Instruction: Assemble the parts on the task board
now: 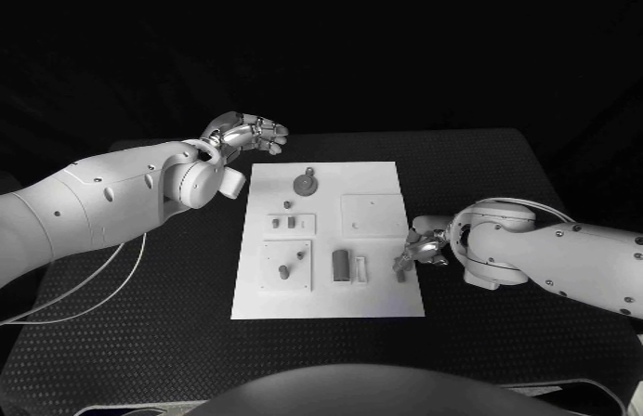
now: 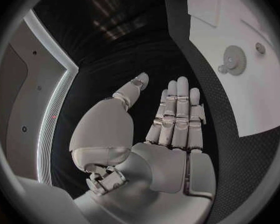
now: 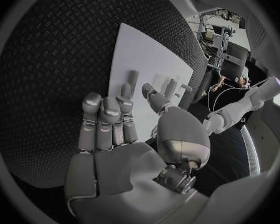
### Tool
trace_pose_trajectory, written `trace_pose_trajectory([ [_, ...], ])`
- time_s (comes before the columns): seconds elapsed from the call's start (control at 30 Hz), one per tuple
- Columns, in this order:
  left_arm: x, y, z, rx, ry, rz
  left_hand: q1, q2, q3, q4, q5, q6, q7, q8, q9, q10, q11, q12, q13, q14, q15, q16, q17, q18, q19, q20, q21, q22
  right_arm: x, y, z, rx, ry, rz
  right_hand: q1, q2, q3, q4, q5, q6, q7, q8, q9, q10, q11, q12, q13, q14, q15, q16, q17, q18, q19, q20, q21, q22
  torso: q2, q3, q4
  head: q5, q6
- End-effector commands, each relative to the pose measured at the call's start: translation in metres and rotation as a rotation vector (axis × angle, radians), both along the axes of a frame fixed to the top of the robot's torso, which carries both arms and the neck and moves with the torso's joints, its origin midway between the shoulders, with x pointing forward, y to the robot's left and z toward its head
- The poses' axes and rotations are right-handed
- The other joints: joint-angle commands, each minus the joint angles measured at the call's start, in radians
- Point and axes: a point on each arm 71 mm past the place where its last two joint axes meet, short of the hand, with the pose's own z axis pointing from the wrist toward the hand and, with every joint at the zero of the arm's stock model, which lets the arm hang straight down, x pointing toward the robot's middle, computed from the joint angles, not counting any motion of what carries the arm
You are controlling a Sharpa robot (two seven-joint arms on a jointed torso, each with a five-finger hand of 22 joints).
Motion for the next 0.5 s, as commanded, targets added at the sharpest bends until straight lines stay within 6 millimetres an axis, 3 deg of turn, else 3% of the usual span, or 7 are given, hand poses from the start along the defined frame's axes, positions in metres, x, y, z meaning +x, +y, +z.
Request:
trace_pose_trajectory([
  [0.03,0.0,-0.002,0.001,-0.012,-0.002,-0.014,-0.006,0.0,0.001,0.006,0.006,-0.006,-0.002,0.007,-0.001,0.005,0.001,-0.002,-0.002,0.006,0.002,-0.004,0.002,0.006,-0.002,0.004,-0.006,0.013,0.002,-0.001,-0.001,-0.048,-0.026,-0.008,-0.019,0.0,0.001,0.009,-0.002,0.009,-0.001,-0.007,-0.001,0.007,-0.004,0.007,0.002,0.003,0.005,0.003,0.001,0.014,0.002,0.004,0.005,0.0,0.001,-0.0002,0.0021,0.002,-0.002],
  [0.5,-0.001,0.0,0.001,-0.01,0.0,-0.012,-0.007,0.0,0.0,0.007,0.006,-0.006,-0.002,0.007,-0.002,0.004,0.001,-0.002,-0.002,0.006,0.002,-0.005,0.003,0.006,-0.002,0.004,-0.006,0.014,-0.003,0.009,-0.014,-0.121,-0.02,0.062,-0.06,-0.014,0.007,0.019,-0.002,0.012,-0.002,-0.011,-0.001,0.007,-0.005,0.007,0.007,0.004,0.003,0.003,0.003,0.014,0.004,-0.001,0.007,-0.002,0.0,-0.001,-0.0005,0.011,-0.013],
])
